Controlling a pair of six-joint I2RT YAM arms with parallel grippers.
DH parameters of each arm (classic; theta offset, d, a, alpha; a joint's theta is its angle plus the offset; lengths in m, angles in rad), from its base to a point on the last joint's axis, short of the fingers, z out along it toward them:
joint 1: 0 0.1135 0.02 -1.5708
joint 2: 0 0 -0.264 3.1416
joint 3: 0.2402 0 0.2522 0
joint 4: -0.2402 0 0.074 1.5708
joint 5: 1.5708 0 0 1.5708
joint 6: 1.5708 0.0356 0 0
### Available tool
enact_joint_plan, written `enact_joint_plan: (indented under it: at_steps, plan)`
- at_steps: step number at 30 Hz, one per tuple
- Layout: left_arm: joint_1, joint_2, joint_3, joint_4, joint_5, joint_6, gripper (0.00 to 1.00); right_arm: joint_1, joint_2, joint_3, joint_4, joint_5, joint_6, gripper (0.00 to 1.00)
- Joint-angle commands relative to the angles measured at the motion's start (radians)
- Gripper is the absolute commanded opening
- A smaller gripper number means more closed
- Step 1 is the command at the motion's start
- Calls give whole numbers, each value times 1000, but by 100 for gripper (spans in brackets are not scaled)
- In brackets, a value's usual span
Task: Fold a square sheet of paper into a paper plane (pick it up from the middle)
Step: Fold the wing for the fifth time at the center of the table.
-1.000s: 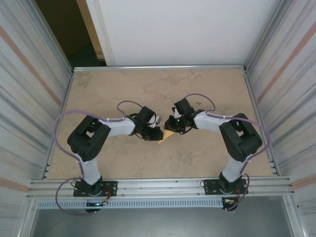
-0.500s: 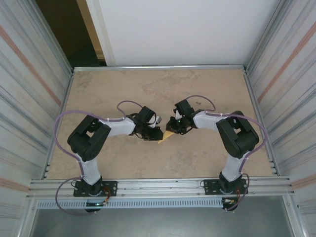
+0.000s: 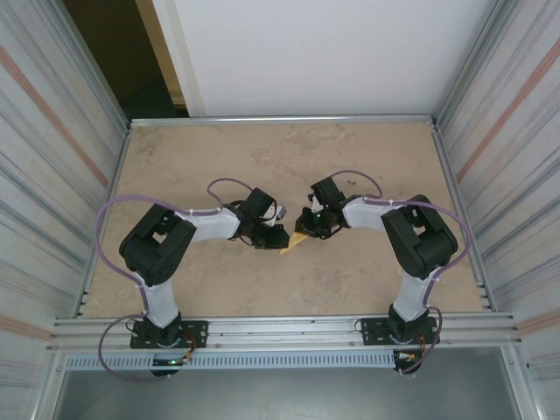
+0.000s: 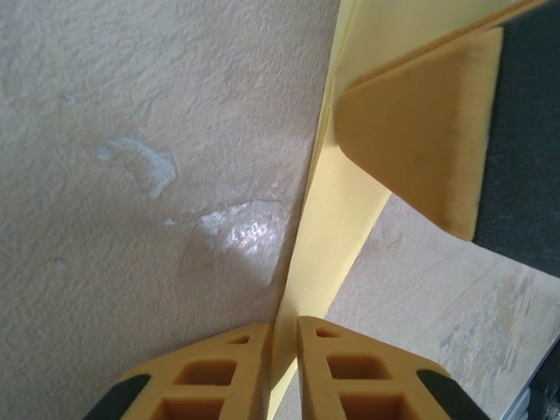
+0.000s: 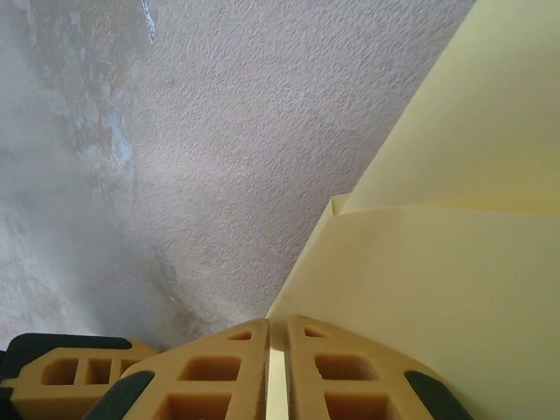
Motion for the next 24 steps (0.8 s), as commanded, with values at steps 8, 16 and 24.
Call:
enact_joint_plan:
  at_steps: [8,16,24]
  plan:
    - [-6,-134,7,30,-52,-11,22,-18,30,-95,-2,16,-43,11]
    - [-17,-26,70,55,61,-4,9,-23,38,-96,17,-1,-40,9]
    - [-21,61,109,25,81,6,2,-31,47,-100,23,-14,-42,7]
